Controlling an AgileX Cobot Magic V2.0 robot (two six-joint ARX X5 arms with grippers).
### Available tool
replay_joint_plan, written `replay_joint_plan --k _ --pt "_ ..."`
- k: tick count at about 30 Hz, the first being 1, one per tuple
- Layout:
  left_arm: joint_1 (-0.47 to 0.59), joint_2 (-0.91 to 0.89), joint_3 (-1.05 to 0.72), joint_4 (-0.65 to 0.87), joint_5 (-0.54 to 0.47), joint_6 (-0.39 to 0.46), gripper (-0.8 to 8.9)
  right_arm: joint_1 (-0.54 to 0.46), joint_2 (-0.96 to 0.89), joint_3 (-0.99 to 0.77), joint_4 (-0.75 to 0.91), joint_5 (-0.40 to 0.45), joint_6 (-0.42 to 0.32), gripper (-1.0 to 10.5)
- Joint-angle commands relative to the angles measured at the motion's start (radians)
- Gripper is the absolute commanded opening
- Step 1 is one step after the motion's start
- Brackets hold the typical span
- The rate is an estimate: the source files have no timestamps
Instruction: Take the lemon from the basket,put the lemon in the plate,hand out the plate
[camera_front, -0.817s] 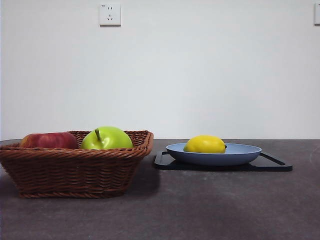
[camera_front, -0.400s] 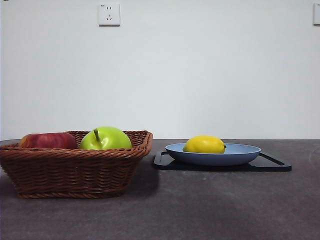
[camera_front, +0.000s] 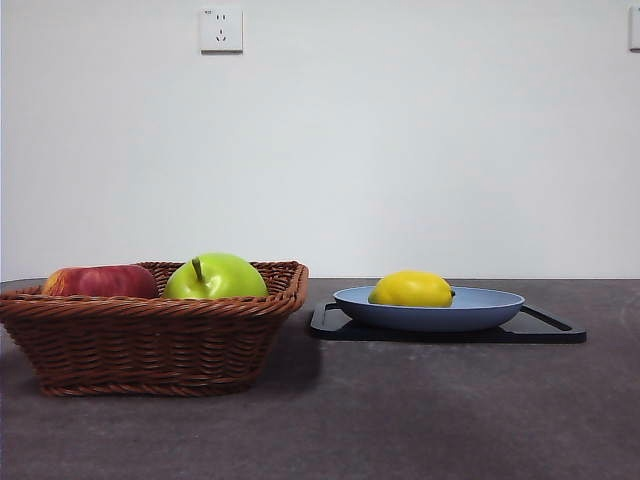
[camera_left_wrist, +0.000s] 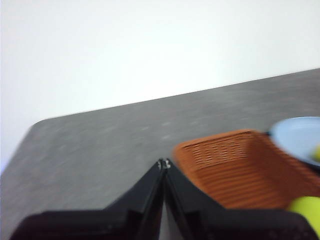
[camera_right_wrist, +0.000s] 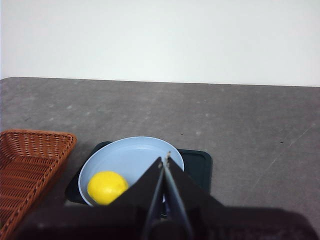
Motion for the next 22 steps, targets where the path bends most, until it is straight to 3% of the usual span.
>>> replay_joint_plan --k 1,11,22 --pt "0.081 -0.038 -0.083 0.088 0.033 0.002 0.08 0.003 0.002 0.008 0.01 0.004 0.013 0.0" --pt "0.212 -0.128 -0.326 0.167 0.077 -0.062 0.08 0.003 0.002 0.008 0.01 0.005 0.013 0.0" --pt "0.276 -0.174 -0.39 0.104 0.077 -0.083 0.08 0.003 0.002 0.008 0.01 0.004 0.013 0.0"
